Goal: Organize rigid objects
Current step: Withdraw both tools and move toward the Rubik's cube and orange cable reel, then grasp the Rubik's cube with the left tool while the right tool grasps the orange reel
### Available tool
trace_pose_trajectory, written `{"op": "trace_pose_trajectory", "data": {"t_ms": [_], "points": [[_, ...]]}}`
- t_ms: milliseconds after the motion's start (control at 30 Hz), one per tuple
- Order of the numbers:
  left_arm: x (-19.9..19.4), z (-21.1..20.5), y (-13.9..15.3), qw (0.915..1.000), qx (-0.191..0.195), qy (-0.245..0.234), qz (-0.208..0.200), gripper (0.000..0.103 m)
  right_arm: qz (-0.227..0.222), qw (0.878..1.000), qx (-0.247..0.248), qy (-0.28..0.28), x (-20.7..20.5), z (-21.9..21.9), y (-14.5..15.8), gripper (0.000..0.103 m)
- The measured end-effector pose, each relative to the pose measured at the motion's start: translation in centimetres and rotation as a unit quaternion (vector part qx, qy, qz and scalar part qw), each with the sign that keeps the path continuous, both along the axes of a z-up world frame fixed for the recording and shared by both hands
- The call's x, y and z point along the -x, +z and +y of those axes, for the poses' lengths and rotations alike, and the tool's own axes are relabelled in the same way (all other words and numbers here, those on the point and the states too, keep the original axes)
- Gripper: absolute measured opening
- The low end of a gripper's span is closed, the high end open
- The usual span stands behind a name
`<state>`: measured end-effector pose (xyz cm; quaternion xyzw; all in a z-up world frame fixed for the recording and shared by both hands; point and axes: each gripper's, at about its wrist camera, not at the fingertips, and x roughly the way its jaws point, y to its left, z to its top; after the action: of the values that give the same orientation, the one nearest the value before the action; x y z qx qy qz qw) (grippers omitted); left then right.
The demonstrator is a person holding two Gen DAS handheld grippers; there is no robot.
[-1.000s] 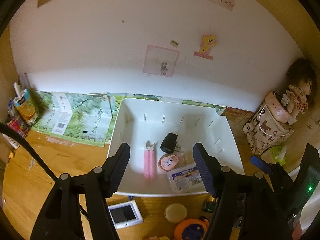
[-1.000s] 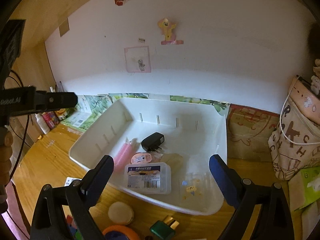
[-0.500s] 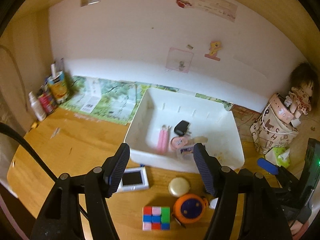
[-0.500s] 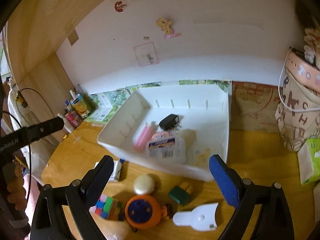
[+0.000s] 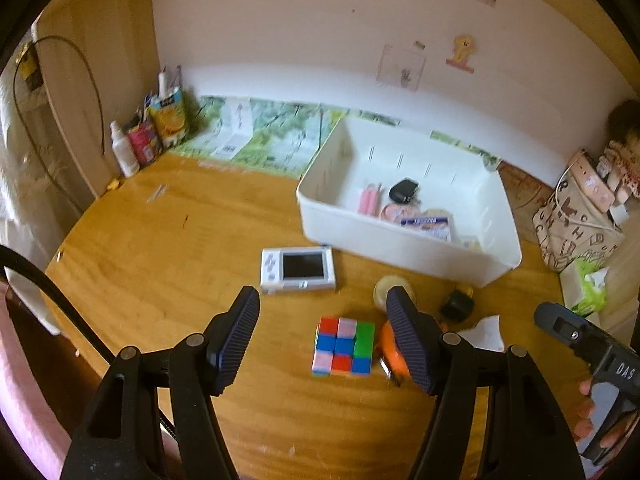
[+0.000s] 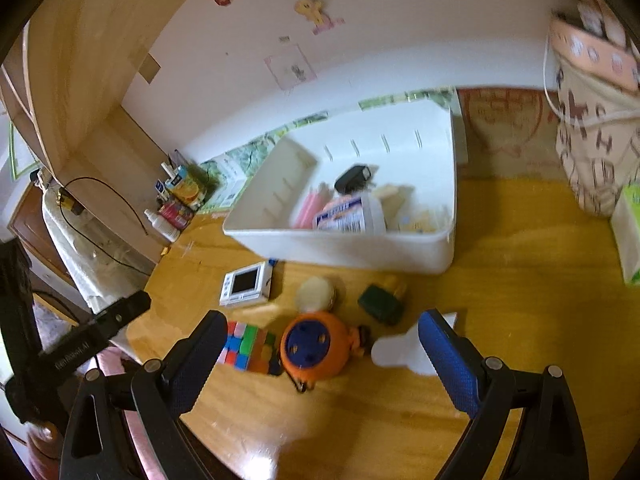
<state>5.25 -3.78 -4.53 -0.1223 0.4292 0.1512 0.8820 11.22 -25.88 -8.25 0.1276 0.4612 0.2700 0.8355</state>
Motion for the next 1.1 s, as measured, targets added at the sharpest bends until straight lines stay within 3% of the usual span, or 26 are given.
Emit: {"op": "trace_pose_trajectory", "data": {"t_ms": [167, 467, 800, 933, 1100], "points": [[1.1, -0.4, -0.9, 0.9999, 0.000, -0.003, 0.016, 0.070, 0.074, 0.997, -0.020, -0.013, 0.1, -0.4, -1.7, 0.097], [1.6, -0.6, -3.0, 0.9984, 0.013, -0.024, 0.050, 0.070, 0.177, 0.983, -0.005, -0.046, -0.2, -0.2, -3.9, 0.097], [0.0, -0.6, -5.3, 0.9922, 0.039, -0.079, 0.088, 0.075, 0.271, 0.956, -0.012, -0.115, -1.6, 0.7, -6.9, 0.097], [-1.3, -0.5, -6.4, 0.9866, 0.053, -0.109, 0.109, 0.076, 0.313, 0.937, -0.036, -0.150, -2.2, 1.2, -8.0, 0.097], [-2.6, -0.3, -7.5, 0.9786, 0.064, -0.146, 0.129, 0.076, 0.332, 0.924, -0.043, -0.183, -3.0, 2.3, -8.9, 0.097]]}}
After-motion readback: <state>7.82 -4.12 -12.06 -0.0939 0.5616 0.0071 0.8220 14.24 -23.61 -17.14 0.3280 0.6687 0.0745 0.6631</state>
